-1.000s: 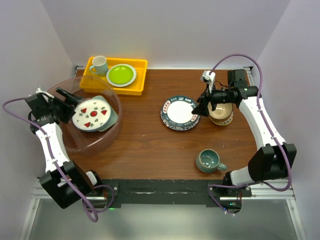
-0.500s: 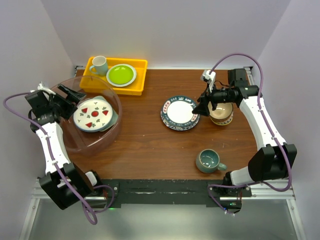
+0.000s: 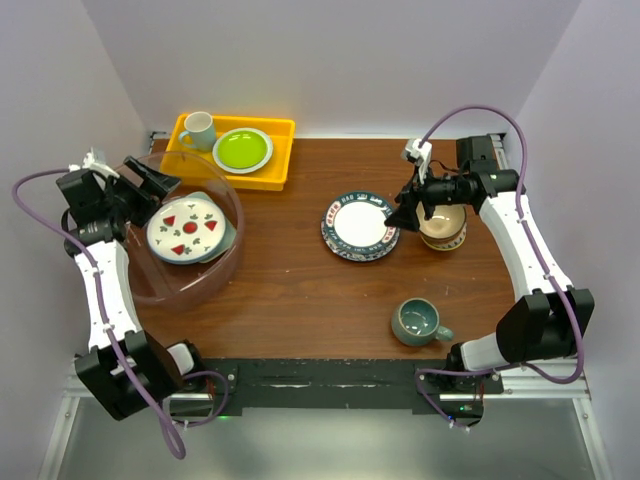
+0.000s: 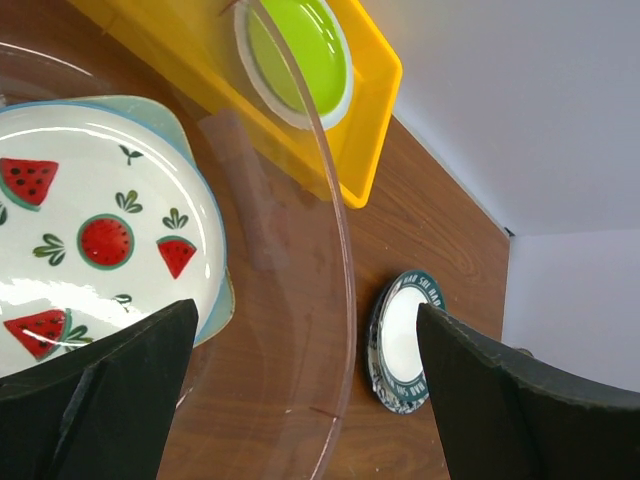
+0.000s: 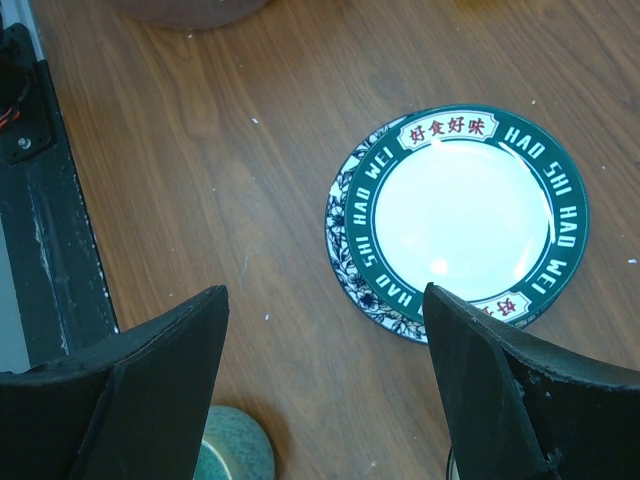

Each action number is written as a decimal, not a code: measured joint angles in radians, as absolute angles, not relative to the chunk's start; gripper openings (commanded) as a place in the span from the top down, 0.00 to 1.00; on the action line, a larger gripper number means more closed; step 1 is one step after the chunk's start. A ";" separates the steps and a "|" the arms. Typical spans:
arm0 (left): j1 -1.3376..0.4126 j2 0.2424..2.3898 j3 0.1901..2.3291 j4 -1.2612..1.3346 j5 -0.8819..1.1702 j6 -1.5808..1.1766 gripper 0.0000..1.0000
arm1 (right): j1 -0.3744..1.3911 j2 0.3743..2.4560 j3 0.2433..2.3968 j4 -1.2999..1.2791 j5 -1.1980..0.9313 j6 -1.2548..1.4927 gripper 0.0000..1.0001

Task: Place the mixed dishes into the plastic bin
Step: Pick up the plate at the center of the board.

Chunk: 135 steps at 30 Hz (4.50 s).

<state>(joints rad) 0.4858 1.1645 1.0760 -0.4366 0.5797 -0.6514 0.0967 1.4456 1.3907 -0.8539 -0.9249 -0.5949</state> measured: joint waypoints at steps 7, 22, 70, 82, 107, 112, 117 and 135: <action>0.392 1.164 1.105 -0.428 0.577 -0.654 0.02 | 0.097 1.446 1.393 -0.860 -0.924 -0.596 0.18; 0.233 1.117 1.116 -0.356 0.565 -0.663 0.00 | 0.097 1.446 1.414 -0.913 -0.904 -0.640 0.18; -0.093 0.954 1.077 -0.324 0.228 -0.373 0.00 | 0.400 1.607 1.404 -0.929 -0.457 -0.846 0.19; -0.093 0.955 1.063 -0.340 0.208 -0.374 0.00 | 0.614 1.733 1.277 -0.542 -0.142 -0.719 0.32; -0.093 0.965 1.049 -0.340 0.204 -0.379 0.00 | 0.632 1.798 1.107 -0.260 0.021 -0.679 0.57; -0.093 0.962 1.045 -0.337 0.206 -0.387 0.00 | 0.645 1.784 1.054 -0.190 0.043 -0.697 0.82; -0.092 0.960 1.014 -0.316 0.223 -0.425 0.00 | 0.657 1.750 1.003 -0.133 0.070 -0.730 1.00; -0.093 1.088 0.967 -0.241 0.374 -0.704 0.00 | 0.647 1.557 1.068 -0.314 -0.021 -0.773 1.00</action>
